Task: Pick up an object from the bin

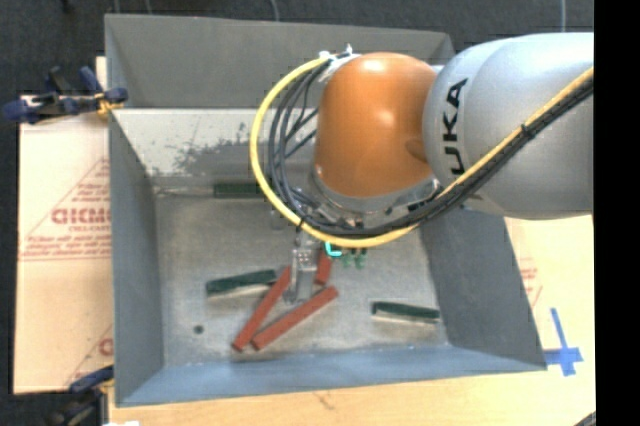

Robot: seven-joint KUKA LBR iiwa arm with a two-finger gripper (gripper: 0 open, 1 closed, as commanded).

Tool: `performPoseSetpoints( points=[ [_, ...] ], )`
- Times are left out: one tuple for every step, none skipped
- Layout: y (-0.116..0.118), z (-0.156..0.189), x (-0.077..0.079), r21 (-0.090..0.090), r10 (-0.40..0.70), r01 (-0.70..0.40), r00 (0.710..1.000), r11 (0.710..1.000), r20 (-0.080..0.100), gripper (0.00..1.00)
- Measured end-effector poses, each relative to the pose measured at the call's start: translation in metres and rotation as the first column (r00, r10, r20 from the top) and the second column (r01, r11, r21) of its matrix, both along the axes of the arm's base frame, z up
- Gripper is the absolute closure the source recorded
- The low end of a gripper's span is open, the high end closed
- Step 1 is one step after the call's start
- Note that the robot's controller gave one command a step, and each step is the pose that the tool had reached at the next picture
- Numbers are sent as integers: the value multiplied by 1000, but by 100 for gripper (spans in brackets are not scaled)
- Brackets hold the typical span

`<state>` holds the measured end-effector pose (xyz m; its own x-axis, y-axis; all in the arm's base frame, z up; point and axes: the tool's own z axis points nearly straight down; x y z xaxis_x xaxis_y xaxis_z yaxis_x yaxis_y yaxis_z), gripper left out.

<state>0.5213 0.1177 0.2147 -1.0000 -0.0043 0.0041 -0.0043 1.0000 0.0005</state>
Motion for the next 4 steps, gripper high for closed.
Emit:
performPoseSetpoints(
  points=[
    [-1,3,2,1,-3,3,1000,1000,7,0],
    [-5,-37,7,3,-2,2,1000,1000,16,0],
    [-16,-108,-28,0,79,-79,997,997,10,0],
    [-19,-141,-39,1,92,-92,996,996,17,100]
  ],
)
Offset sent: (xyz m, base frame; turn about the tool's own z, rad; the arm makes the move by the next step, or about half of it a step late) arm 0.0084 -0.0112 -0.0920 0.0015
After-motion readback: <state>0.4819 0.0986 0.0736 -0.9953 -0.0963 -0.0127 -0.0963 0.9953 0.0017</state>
